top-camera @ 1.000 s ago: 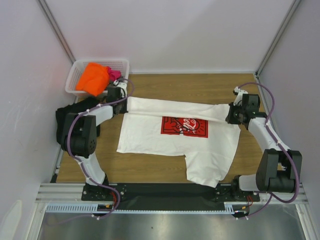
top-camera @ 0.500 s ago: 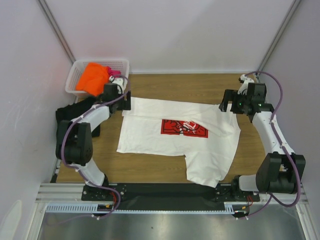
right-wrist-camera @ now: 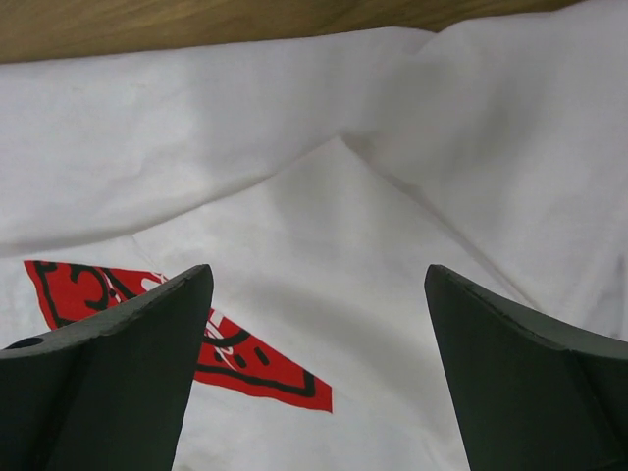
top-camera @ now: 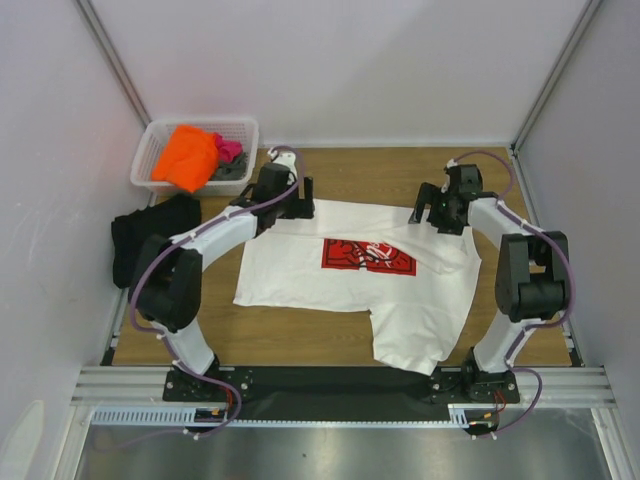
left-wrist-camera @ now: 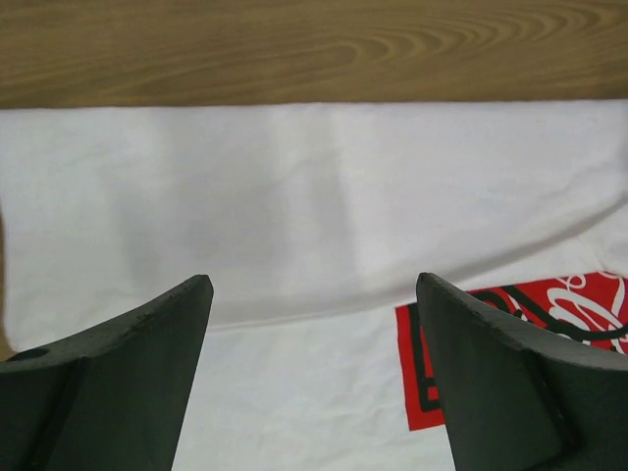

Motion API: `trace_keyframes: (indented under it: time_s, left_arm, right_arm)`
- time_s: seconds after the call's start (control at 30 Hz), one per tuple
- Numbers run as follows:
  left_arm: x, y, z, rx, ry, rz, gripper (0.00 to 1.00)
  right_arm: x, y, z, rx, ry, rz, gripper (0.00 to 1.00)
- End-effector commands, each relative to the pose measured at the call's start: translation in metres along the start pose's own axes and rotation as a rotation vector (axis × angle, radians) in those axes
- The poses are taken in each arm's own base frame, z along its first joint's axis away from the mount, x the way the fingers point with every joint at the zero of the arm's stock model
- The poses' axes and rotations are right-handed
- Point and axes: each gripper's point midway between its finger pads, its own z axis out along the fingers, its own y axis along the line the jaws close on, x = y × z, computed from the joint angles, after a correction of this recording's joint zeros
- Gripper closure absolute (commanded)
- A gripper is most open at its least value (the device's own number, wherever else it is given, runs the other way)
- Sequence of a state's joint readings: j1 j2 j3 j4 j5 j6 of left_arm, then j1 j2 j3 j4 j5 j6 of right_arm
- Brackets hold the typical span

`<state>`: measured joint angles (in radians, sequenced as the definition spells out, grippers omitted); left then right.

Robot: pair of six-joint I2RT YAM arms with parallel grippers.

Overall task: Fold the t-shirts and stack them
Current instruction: Fold the tshirt

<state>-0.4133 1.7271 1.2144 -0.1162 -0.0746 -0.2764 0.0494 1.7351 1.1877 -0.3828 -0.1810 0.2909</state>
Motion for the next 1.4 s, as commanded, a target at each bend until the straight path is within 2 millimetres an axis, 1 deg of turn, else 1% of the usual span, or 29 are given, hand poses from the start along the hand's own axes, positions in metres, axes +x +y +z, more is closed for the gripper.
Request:
trace_keyframes:
  time_s: [0.0,0.03,0.07,0.1,0.13,0.17,0.2,0.23,0.3,0.4,0.47,0.6,0.67,0.77,0.87,0.93,1.03,1.13,1.17,1.23,1.27,1.3,1.33,1.37]
  left_arm:
    - [-0.006,-0.017,-0.001,0.022,-0.012,-0.060,0.09]
    - [-0.005,-0.017,-0.002,0.019,-0.010,-0.060,0.09]
    - [-0.006,-0.017,-0.004,0.019,-0.010,-0.060,0.08]
    - [-0.004,-0.016,-0.005,0.016,-0.004,-0.055,0.07]
    - [0.000,-0.014,-0.005,0.006,0.009,-0.051,0.07]
    - [0.000,-0.012,-0.007,-0.006,0.008,-0.050,0.02]
    - [0.001,-0.010,-0.008,-0.010,0.010,-0.046,0.01]
    - [0.005,-0.008,-0.009,-0.018,0.018,-0.045,0.01]
    - [0.005,-0.007,-0.012,-0.021,0.013,-0.045,0.00]
    - [0.006,-0.006,-0.014,-0.022,0.012,-0.048,0.00]
    - [0.006,-0.006,-0.014,-0.026,0.013,-0.048,0.00]
    - [0.008,-0.004,-0.015,-0.035,0.017,-0.049,0.00]
    - [0.009,-0.003,-0.014,-0.038,0.021,-0.048,0.00]
    - [0.010,-0.003,-0.013,-0.040,0.022,-0.048,0.00]
    - [0.010,-0.003,-0.013,-0.043,0.025,-0.048,0.00]
    - [0.009,-0.002,-0.014,-0.048,0.023,-0.048,0.00]
    - [0.008,0.001,-0.015,-0.061,0.020,-0.041,0.00]
    - [0.009,0.002,-0.015,-0.066,0.022,-0.036,0.00]
    - [0.008,0.002,-0.016,-0.065,0.019,-0.033,0.00]
    - [0.006,0.002,-0.016,-0.065,0.016,-0.035,0.00]
    - [0.006,0.002,-0.015,-0.066,0.017,-0.035,0.00]
    - [0.006,0.002,-0.015,-0.066,0.017,-0.035,0.00]
    - [0.006,0.001,-0.015,-0.065,0.016,-0.037,0.00]
    - [0.006,0.001,-0.015,-0.065,0.014,-0.037,0.00]
  right_arm:
    - [-0.025,0.019,0.015,-0.051,-0.065,-0.067,0.05]
    - [-0.028,0.014,0.018,-0.022,-0.063,-0.079,0.05]
    - [-0.036,0.015,0.020,-0.016,-0.076,-0.097,0.06]
    - [-0.038,0.013,0.022,-0.003,-0.078,-0.114,0.06]
    - [-0.039,0.006,0.027,0.027,-0.076,-0.142,0.06]
    - [-0.047,0.005,0.027,0.038,-0.090,-0.156,0.06]
    - [-0.047,0.002,0.028,0.055,-0.082,-0.168,0.06]
    - [-0.046,-0.003,0.034,0.072,-0.069,-0.191,0.07]
    - [-0.048,-0.005,0.038,0.081,-0.064,-0.216,0.07]
    - [-0.041,-0.005,0.045,0.061,-0.037,-0.244,0.08]
    - [-0.036,-0.001,0.048,0.031,-0.016,-0.254,0.11]
    - [-0.030,0.007,0.045,0.009,0.001,-0.262,0.19]
    - [-0.027,0.009,0.045,0.002,0.002,-0.265,0.20]
    - [-0.026,0.008,0.047,0.002,0.002,-0.268,0.24]
    - [-0.021,0.008,0.053,0.000,0.026,-0.268,0.32]
    - [-0.018,0.007,0.056,0.005,0.035,-0.275,0.32]
    - [-0.016,0.002,0.058,0.026,0.047,-0.274,0.34]
    - [-0.016,0.002,0.058,0.036,0.048,-0.275,0.45]
    - [-0.016,0.002,0.057,0.038,0.048,-0.275,0.57]
    - [-0.018,0.004,0.054,0.043,0.043,-0.277,0.69]
    - [-0.022,0.006,0.049,0.044,0.028,-0.274,0.81]
    - [-0.022,0.007,0.046,0.049,0.029,-0.275,0.85]
    - [-0.023,0.007,0.043,0.051,0.025,-0.274,0.87]
    - [-0.024,0.011,0.037,0.047,0.019,-0.277,0.90]
